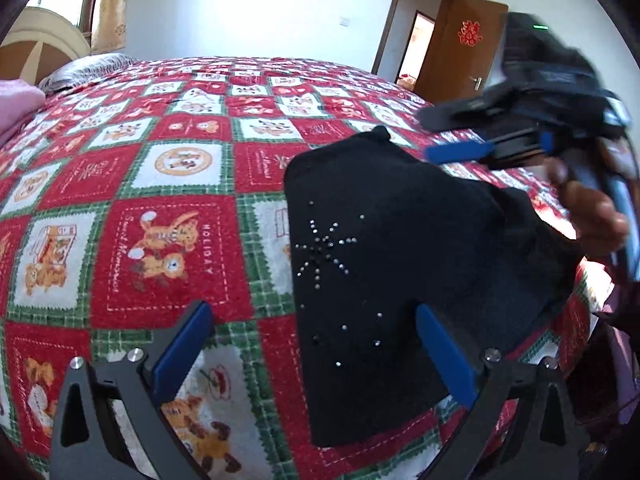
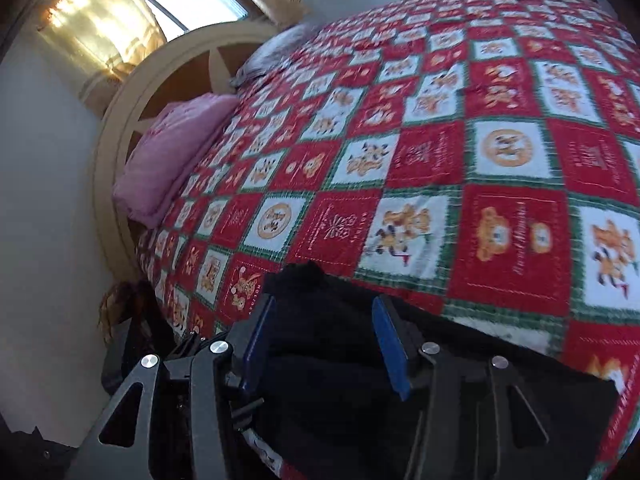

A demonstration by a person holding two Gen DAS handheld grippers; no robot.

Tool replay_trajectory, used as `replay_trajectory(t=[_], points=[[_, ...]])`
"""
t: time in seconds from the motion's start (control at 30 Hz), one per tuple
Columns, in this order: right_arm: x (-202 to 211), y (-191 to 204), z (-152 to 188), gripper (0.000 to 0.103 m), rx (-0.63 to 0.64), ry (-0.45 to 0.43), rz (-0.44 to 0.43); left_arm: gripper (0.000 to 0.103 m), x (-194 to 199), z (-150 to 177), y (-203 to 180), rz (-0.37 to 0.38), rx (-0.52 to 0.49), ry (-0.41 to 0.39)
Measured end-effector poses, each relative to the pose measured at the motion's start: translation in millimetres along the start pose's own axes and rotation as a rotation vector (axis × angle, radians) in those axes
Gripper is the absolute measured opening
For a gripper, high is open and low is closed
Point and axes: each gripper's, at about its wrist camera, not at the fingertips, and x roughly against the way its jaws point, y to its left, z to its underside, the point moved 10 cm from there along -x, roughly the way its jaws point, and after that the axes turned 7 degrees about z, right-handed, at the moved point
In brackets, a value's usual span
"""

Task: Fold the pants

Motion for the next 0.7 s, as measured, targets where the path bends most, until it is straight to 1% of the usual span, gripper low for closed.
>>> replay_trajectory(t=[0.03, 0.07, 0.1, 0.17, 0.2, 0.23, 0.3, 0.33, 0.37, 0.43, 0.47, 0.5, 0.53, 0.57, 0.6, 0.67, 0.7], points=[[-11.0, 1.6, 1.0, 0.052, 0.007, 0.034, 0.002, 0.103, 0.1, 0.3, -0.2, 0.001, -0.002, -0.001], [-16.5, 2.1, -2.3, 0.028, 0.047, 0.027, 0.058, 0.103, -0.3, -0.1, 0.4, 0.001, -0.002, -0.002], [-20.0, 10.7, -4.9, 0.011, 0.116, 0.025, 0.108, 0.103, -0.4, -0.1, 0.1, 0.001, -0.002, -0.003], [-19.9, 28.5, -15.2, 0.010, 0.175, -0.011, 0.122, 0.103, -1.3, 0.5, -0.2, -0.003, -0.007, -0.005], [-20.8, 37.8, -23.4, 0.009, 0.216, -0.042, 0.139, 0.103, -1.3, 0.7, -0.7, -0.004, -0.006, -0.010], [-24.6, 38.2, -26.5, 0.009, 0.245, -0.058, 0.173, 0.103, -1.4, 0.6, -0.7, -0.005, -0.004, -0.012], [-40.2, 26.5, -32.8, 0.009, 0.289, -0.063, 0.317, 0.103, -1.6, 0.8, -0.7, -0.005, -0.012, -0.007], [-46.8, 19.3, -34.2, 0.009, 0.299, -0.061, 0.359, 0.103, -1.3, 1.3, -1.1, -0.005, -0.015, -0.004], [-54.0, 12.7, -32.6, 0.010, 0.307, -0.058, 0.370, 0.103, -0.9, 1.5, -0.9, -0.003, -0.016, -0.002], [-54.8, 3.2, -28.4, 0.021, 0.256, -0.060, 0.319, 0.103, -0.8, 1.8, -0.9, -0.002, -0.019, 0.002], [-44.3, -3.8, -25.2, 0.042, 0.220, -0.077, 0.319, 0.103, -0.8, 1.8, -1.0, -0.003, -0.021, 0.003], [-29.5, -9.6, -22.2, 0.056, 0.191, -0.100, 0.315, 0.103, -0.6, 1.6, -0.7, -0.004, -0.022, 0.003], [-8.7, -15.4, -18.5, 0.057, 0.154, -0.135, 0.282, 0.103, 0.0, 0.8, -0.1, -0.002, -0.018, 0.001], [7.2, -19.2, -14.4, 0.057, 0.131, -0.157, 0.267, 0.103, 0.4, 0.5, 0.7, 0.003, -0.013, 0.000], [32.2, -27.4, -9.4, 0.057, 0.096, -0.200, 0.253, 0.103, 1.2, 0.0, 1.7, 0.008, -0.011, 0.003], [79.0, -47.5, 6.4, 0.057, 0.020, -0.264, 0.235, 0.103, 3.0, -1.6, 6.3, -0.008, -0.016, 0.006], [95.2, -55.4, 14.8, 0.057, -0.013, -0.288, 0.231, 0.103, 4.5, -2.0, 8.4, -0.019, -0.016, 0.005]])
